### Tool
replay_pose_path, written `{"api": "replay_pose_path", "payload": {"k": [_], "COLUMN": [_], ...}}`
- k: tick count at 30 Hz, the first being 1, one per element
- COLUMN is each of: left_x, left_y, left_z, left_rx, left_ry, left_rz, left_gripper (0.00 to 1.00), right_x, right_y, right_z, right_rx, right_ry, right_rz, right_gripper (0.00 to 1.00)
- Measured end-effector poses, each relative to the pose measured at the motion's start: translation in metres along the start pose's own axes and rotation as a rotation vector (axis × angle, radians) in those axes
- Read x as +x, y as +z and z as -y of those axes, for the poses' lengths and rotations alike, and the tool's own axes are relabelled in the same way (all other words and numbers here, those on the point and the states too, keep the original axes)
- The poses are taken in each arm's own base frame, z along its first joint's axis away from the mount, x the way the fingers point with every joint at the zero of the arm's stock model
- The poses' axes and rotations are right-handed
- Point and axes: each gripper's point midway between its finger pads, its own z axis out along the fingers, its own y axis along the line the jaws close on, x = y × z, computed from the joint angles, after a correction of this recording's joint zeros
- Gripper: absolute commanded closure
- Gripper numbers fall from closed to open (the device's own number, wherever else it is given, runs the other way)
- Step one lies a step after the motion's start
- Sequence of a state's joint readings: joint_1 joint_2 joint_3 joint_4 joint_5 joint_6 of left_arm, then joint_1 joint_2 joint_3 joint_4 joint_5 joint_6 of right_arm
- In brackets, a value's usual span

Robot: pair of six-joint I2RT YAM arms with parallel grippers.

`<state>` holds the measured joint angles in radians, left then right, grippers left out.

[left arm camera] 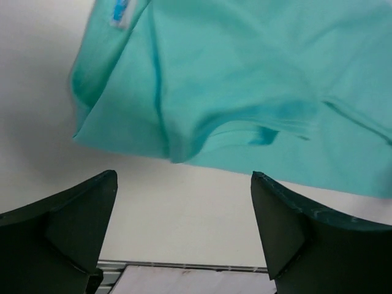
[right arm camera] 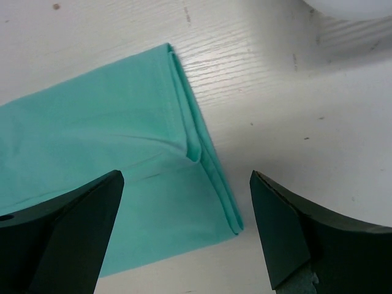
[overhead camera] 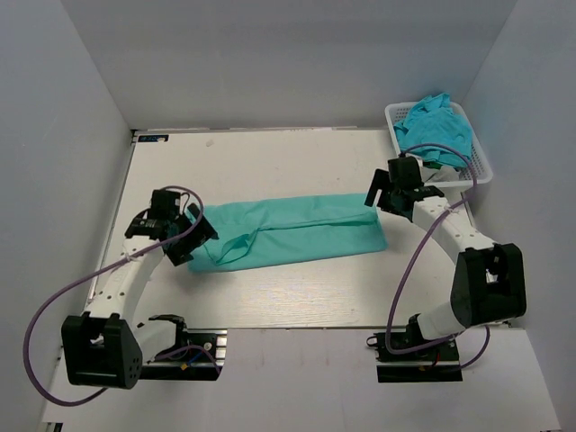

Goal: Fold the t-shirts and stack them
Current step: Fold the other side of the tshirt into a rectangle

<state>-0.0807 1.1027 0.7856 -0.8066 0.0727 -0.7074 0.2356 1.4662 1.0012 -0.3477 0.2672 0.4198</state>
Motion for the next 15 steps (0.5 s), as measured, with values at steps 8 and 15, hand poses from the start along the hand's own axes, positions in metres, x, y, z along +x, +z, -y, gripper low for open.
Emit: {"api": "replay_pose_path", "payload": {"k": [8,15], "left_x": [-0.034,0.007], "left_y": [0.021,0.065], "left_z": [0.069,0.111], "left_rx": [0.205,0.316], "left_ry": [0.045,0.143], "left_rz": [-0.020,-0.183], "left_gripper": [0.00,0.00], "right_x": [0.008,0.035], "right_y": [0.001,0.016], "right_z": [-0.056,-0.086], "right_rx": [-0.257,-0.379], "right_ry": [-0.018,-0.020], "right_rz": [-0.071,-0.175], "right_gripper": [0.10,0.10]}}
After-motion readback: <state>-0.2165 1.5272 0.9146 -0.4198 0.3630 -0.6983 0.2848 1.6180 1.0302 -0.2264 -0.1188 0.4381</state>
